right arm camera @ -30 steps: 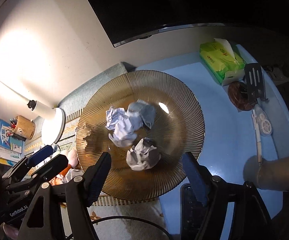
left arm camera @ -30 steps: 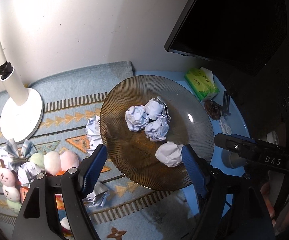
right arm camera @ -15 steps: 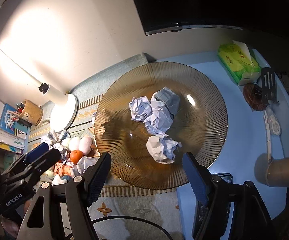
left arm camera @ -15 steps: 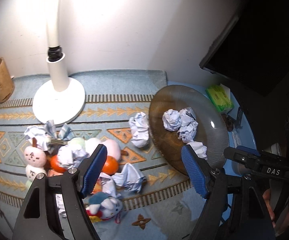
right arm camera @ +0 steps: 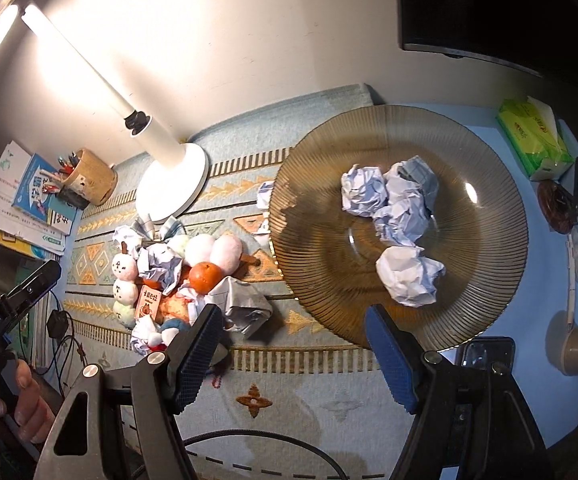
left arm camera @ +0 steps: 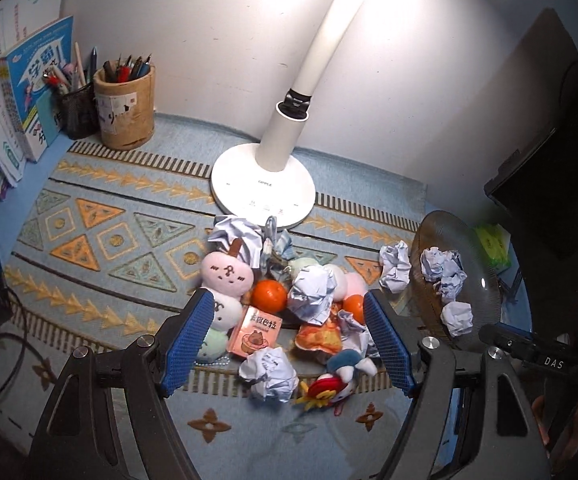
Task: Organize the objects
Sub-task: 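Grasp a white paper ball with the left gripper while the right grasps the Hello Kitty plush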
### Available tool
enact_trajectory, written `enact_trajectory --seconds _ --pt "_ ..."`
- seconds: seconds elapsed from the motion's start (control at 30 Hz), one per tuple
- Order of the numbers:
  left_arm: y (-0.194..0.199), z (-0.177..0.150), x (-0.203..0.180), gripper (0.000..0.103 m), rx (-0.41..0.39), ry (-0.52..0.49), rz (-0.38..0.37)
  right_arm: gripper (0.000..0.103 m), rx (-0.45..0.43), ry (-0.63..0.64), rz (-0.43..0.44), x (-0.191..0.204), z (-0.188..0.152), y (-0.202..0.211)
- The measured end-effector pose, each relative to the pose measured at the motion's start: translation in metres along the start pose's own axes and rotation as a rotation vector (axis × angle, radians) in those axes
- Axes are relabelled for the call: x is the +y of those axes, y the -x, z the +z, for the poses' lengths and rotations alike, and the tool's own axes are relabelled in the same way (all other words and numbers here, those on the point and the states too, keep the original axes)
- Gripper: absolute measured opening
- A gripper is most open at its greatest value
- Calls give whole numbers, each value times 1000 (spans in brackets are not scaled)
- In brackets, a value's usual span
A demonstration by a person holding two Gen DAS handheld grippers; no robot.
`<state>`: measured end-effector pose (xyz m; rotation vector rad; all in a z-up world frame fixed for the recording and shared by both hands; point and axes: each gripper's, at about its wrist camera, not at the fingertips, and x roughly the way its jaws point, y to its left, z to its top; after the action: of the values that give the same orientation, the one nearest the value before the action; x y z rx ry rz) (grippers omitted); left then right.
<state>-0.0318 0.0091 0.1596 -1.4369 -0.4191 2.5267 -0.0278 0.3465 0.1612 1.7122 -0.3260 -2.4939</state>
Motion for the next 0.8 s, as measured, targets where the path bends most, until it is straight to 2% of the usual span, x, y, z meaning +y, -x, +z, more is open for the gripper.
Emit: enact_trajectory --seconds 0.1,0.23,0.33,0.47,0.57,0.8 --pt "-7 -10 13 75 54 -3 -24 72 20 35 14 22 -3 -9" --pt "-28 -30 17 75 150 -85 -54 72 46 93 37 53 -12 -24" --pt "-47 -48 15 75 224 -162 -45 72 48 175 123 74 -25 -41" --pt "-65 -62 19 75 275 -205 -49 72 142 211 162 90 -48 -76" --pt "-74 -64 21 75 298 -222 -57 72 184 208 142 94 -57 -94" --pt "-94 -66 22 75 347 -297 -89 72 211 157 113 100 -62 -117"
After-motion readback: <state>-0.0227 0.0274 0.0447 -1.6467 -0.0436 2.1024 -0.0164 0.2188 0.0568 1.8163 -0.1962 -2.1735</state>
